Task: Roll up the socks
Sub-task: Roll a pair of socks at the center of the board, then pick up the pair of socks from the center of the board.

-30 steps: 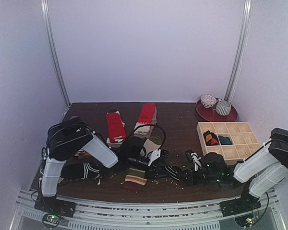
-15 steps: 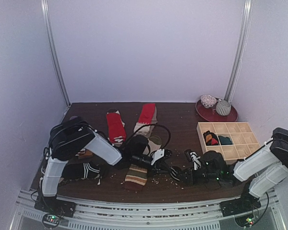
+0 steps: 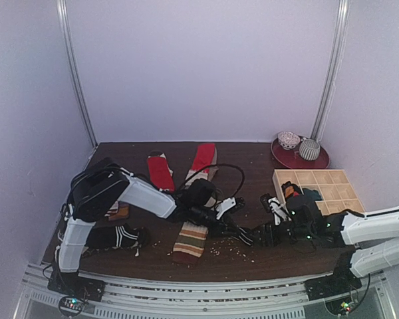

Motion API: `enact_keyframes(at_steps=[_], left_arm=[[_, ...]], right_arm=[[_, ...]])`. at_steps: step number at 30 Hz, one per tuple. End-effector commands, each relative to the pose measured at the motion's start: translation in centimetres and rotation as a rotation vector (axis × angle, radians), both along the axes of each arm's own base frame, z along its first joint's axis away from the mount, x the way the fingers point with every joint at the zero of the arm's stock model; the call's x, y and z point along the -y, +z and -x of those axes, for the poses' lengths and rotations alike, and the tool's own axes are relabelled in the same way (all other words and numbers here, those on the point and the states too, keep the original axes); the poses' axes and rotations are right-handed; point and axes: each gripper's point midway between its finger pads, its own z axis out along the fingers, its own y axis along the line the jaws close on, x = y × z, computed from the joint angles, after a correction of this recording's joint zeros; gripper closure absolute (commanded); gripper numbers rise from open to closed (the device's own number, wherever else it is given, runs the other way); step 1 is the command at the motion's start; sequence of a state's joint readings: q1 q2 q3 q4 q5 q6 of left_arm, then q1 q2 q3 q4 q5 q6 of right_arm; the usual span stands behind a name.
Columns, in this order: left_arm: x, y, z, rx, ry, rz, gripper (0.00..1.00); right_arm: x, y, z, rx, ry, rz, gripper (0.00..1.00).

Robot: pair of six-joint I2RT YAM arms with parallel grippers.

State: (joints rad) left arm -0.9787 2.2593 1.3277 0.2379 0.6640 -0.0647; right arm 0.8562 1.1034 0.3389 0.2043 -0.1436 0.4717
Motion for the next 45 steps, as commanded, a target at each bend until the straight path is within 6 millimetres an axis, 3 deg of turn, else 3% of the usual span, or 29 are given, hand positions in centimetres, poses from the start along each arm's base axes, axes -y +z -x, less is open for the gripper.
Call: enact_keyframes(at_steps=[1,9,21,25,28,38,40,42,45], left_arm=[[-8.5,-11.4,2.7,-0.262,0.108,-0.467,1.00],[-8.3,-11.5,2.3,-0.256,0.106,-0.478,1.00],[-8.5,-11.9,1.9,-0.257,0.104,-0.480,1.00],[-8.4,-11.8,1.8,-0.255,0.103,-0.477,1.00],[-8.5,-11.8,1.9,-0.254,0.101,-0.478,1.00],[-8.2,-11.3,1.4,-0.224,0.109,-0.456,1.00],[-7.7,-10.1,0.8,-0.187,0.117,-0.417,0.96],[-6.8,-7.9,-0.1,-0.132,0.128,-0.357,0.89],[-4.9,-2.8,-1.9,-0.024,0.155,-0.225,0.76]], right_arm=[[0.6,0.3,-0.2,-0.028,0.014,0.061,0.29],[-0.8,-0.8,-1.1,-0.146,0.094,0.078,0.22],[-1.5,-4.7,-0.4,-0.260,0.143,0.089,0.24],[-1.9,-5.0,-0.2,-0.274,0.154,0.064,0.26],[-2.1,-5.0,-0.1,-0.282,0.164,0.057,0.35],[-1.4,-5.9,-0.2,-0.303,0.134,0.087,0.91],[-0.8,-6.3,-0.5,-0.297,0.102,0.109,0.99],[-0.4,-6.3,-0.8,-0.284,0.074,0.113,1.00],[-0.1,-5.5,-1.6,-0.248,0.031,0.098,1.00]])
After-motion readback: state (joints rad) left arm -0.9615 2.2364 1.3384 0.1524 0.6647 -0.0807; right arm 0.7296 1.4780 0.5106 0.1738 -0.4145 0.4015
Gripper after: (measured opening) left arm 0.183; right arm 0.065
